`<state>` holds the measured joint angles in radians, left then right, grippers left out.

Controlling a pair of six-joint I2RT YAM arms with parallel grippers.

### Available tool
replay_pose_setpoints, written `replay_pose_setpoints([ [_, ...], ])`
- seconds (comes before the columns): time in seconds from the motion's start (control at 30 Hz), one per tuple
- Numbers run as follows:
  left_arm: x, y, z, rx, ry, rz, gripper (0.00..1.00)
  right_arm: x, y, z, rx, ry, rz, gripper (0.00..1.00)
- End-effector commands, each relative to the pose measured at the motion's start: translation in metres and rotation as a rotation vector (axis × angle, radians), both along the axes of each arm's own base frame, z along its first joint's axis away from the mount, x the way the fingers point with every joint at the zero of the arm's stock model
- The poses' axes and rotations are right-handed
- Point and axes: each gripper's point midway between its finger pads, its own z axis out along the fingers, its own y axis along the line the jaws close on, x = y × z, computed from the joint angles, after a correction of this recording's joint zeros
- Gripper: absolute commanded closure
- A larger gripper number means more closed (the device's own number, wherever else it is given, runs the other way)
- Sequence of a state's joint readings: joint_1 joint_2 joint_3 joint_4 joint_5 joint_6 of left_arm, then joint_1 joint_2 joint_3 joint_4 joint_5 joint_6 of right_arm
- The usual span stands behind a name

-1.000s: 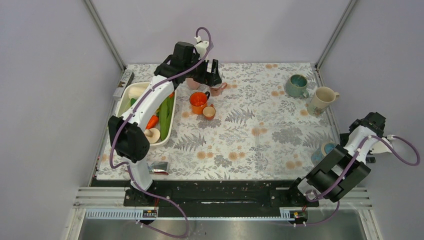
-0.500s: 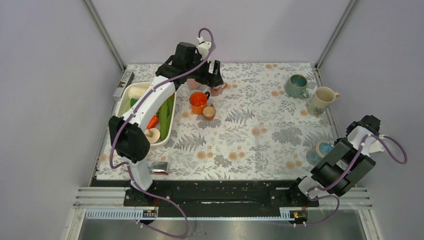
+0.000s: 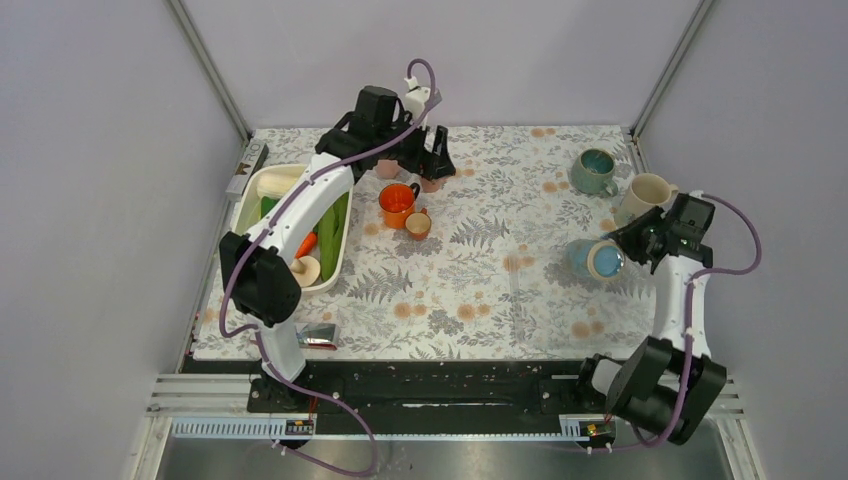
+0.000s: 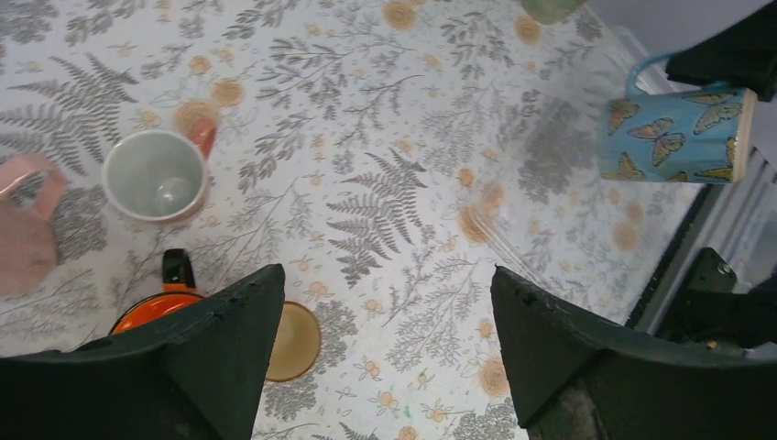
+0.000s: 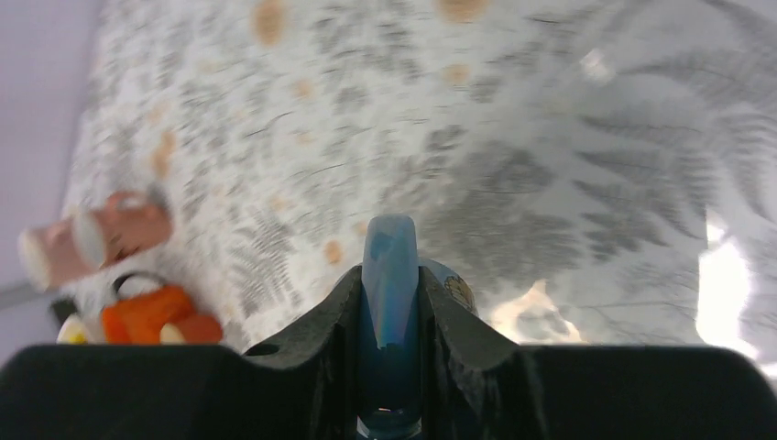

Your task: Turn the mug right side up

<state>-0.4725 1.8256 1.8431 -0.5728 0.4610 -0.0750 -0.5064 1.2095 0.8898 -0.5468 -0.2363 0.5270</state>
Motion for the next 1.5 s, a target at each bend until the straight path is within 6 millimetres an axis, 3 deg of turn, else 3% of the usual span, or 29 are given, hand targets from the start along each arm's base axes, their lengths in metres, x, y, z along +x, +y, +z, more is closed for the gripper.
replay_pose_setpoints([
  [0.0,-0.031,-0.029,0.032,-0.114,-0.056,-0.181,0.14,0.032,0.071,0.101,-0.023,-0.389,0.313,1.0],
  [0.13,-0.057,-0.048,0.035,-0.187,-0.01,-0.306,0.13,0.029,0.12,0.148,-0.023,-0.551,0.458,1.0],
  [0.33,-0.12,-0.079,0.075,-0.4,0.069,-0.625,0.03,0.025,0.171,0.229,-0.018,-0.814,0.569,1.0],
  [0.47,-0.125,-0.082,0.079,-0.427,0.084,-0.647,0.02,0.021,0.187,0.27,-0.009,-0.928,0.6,1.0],
  [0.6,-0.133,-0.09,0.079,-0.432,0.085,-0.678,0.01,0.017,0.199,0.299,0.024,-1.022,0.624,1.0],
  [0.67,-0.136,-0.094,0.082,-0.438,0.077,-0.687,0.01,0.011,0.214,0.309,0.045,-1.055,0.668,1.0],
  [0.93,-0.141,-0.104,0.092,-0.478,0.074,-0.722,0.03,-0.002,0.231,0.33,0.059,-1.123,0.733,1.0],
  [1.1,-0.173,-0.104,0.111,-0.555,0.016,-0.939,0.26,0.0,0.239,0.342,0.088,-1.185,0.75,1.0],
  [1.2,-0.182,-0.103,0.117,-0.583,0.0,-0.989,0.46,0.007,0.247,0.345,0.09,-1.201,0.769,1.0],
  [1.33,-0.182,-0.103,0.118,-0.584,0.003,-0.987,0.78,0.012,0.256,0.344,0.091,-1.215,0.794,1.0],
  [1.4,-0.179,-0.103,0.118,-0.585,0.007,-0.968,1.0,0.013,0.259,0.339,0.099,-1.216,0.811,1.0],
  [1.47,-0.171,-0.104,0.117,-0.588,0.015,-0.92,1.0,0.014,0.262,0.329,0.099,-1.205,0.826,1.0],
])
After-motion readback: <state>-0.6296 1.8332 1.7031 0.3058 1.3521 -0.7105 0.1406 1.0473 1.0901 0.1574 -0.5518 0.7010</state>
